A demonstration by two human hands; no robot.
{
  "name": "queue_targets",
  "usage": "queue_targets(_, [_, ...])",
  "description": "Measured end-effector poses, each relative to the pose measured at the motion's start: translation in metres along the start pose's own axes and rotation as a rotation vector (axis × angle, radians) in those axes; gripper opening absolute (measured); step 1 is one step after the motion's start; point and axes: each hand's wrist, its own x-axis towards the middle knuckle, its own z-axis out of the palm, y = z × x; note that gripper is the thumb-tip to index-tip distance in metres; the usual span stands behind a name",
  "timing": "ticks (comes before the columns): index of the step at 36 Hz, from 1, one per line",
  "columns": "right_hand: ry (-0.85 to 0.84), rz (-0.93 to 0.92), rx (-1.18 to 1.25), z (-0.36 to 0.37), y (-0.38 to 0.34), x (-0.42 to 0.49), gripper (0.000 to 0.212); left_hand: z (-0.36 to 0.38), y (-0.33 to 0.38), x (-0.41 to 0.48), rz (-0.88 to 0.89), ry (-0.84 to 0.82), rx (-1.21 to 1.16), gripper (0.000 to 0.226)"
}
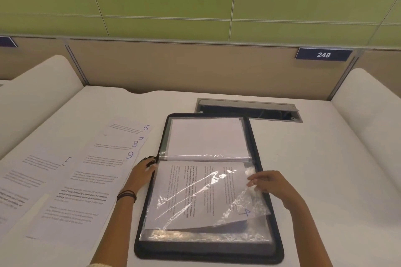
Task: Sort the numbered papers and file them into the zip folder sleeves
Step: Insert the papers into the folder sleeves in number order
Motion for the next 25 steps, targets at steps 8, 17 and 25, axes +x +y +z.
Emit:
queue_targets(8, [0.051,-0.033,0.234,-0.01,-0.011,0.006,0.018,-0.013,-0.001,-0.004,-0.073,0.089,-0.128,0.029])
queue_targets(17, [0.135,-0.011,0.58,-0.008,-0.024,0.017,0.03,-0.025,0.012,-0.015,-0.108,-0.313,-0.372,0.062])
queue_targets(25, [0.194,-0.152,0.646,-0.009,-0.024,0.022,0.089,-0.02,0.03,-0.001,0.026,-0.408,-0.743,0.063])
